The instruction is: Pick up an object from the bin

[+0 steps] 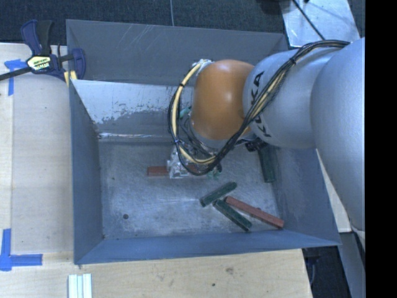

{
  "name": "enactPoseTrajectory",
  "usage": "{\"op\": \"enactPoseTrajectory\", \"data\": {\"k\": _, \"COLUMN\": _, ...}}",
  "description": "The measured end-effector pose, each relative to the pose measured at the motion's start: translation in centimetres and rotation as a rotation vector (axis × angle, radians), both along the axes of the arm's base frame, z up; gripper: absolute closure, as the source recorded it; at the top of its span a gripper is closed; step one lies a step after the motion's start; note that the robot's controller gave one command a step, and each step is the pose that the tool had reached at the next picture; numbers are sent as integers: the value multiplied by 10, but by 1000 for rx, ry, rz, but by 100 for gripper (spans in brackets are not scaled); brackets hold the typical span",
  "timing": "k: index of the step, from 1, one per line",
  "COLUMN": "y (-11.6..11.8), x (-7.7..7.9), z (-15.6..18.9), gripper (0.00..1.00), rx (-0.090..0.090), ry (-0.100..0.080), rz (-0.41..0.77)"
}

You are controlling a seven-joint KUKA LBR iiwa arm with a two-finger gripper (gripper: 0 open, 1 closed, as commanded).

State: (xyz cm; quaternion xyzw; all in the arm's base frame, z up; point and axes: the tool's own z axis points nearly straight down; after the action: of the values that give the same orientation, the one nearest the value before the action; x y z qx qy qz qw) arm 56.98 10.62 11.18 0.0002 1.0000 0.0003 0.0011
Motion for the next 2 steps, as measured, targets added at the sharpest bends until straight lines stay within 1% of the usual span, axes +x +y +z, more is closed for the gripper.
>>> {"op": "enactPoseTrajectory", "data": {"k": 1, "y": 0, "x": 0, "z": 0, "gripper": 0, "rx": 0, "ry": 0, "rz": 0}}
{"op": "enactPoseTrajectory", "data": {"k": 2, "y": 0, "x": 0, "z": 0, "gripper": 100, "rx": 0, "ry": 0, "rz": 0}}
